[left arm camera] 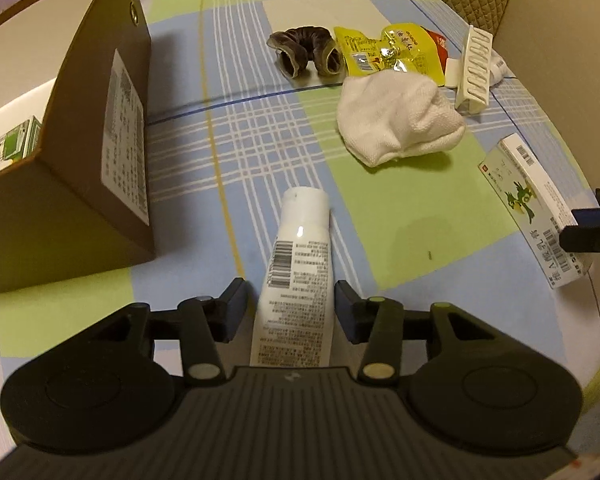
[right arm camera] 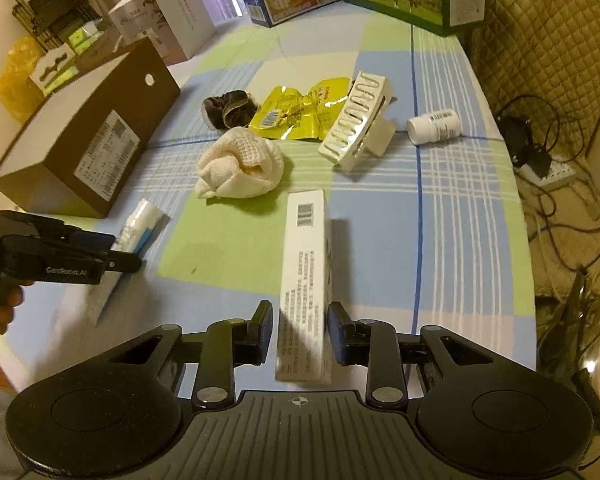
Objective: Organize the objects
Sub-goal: 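Lift the white tube and white box and carry them toward the brown box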
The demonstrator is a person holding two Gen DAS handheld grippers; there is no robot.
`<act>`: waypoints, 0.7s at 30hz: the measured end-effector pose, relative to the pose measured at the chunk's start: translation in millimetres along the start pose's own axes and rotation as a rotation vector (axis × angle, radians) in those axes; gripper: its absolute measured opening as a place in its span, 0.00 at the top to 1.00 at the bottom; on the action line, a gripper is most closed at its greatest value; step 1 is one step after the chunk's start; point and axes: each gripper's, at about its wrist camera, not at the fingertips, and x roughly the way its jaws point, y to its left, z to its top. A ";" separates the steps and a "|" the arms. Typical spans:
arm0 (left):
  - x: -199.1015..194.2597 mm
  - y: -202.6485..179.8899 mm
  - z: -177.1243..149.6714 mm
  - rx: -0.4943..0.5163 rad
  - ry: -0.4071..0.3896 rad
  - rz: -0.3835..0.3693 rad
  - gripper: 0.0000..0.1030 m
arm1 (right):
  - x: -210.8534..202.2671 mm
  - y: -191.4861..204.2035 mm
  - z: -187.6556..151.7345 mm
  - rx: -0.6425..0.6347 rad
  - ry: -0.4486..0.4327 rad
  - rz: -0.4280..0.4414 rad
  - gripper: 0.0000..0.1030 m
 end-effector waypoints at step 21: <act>-24.7 14.2 -32.7 -0.123 -0.044 0.043 0.67 | 19.1 24.7 4.4 -0.055 -0.008 -0.103 0.78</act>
